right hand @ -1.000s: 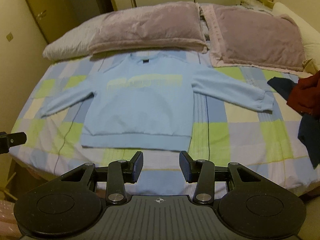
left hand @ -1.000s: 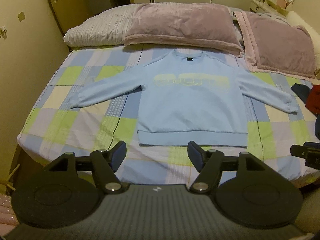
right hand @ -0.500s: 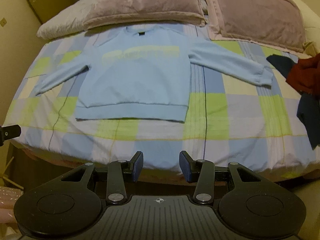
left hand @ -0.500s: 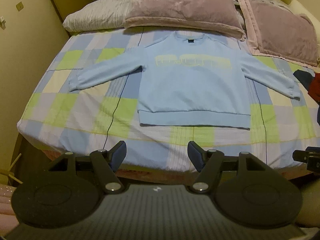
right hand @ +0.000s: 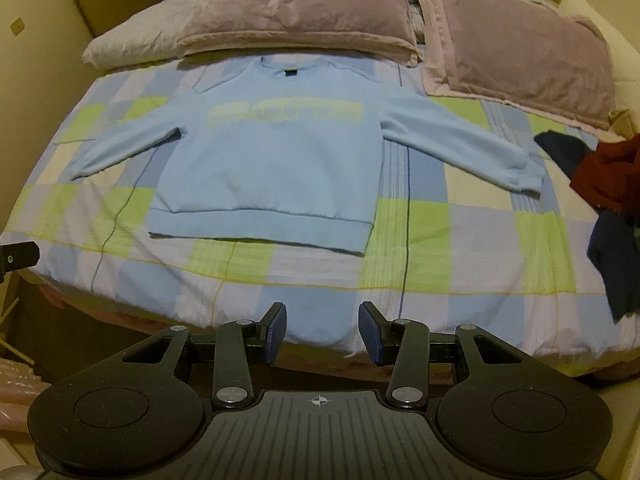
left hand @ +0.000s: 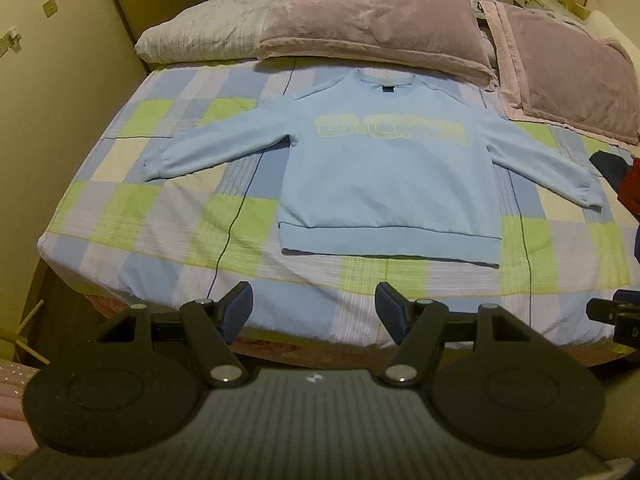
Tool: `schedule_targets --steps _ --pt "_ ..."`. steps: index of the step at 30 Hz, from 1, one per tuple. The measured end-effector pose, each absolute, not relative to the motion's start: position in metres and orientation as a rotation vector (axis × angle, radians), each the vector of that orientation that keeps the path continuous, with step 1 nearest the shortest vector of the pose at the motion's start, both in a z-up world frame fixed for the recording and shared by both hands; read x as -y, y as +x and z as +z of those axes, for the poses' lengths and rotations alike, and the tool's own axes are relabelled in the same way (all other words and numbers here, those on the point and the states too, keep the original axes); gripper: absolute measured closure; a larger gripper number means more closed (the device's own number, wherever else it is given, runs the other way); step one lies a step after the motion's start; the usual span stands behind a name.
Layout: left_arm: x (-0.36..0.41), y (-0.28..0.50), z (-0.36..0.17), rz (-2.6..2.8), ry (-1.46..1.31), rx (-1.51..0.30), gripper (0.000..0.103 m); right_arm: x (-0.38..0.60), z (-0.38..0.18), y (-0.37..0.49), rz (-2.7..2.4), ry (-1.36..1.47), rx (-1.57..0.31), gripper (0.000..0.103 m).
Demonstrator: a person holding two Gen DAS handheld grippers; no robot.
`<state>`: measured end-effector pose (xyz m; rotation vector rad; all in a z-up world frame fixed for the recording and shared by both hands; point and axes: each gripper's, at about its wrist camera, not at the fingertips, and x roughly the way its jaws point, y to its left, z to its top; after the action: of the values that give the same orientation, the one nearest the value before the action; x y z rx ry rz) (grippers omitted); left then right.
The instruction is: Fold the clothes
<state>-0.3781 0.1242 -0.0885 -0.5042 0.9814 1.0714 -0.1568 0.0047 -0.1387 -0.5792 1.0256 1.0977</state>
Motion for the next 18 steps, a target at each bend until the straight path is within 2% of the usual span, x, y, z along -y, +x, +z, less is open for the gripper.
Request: schedule_targets --steps 18 --pt "-0.109 -0.372 -0.083 1.084 -0.498 -0.967 0.039 -0.001 -0.133 -0.156 1.132 -0.588 -0.998 0.059"
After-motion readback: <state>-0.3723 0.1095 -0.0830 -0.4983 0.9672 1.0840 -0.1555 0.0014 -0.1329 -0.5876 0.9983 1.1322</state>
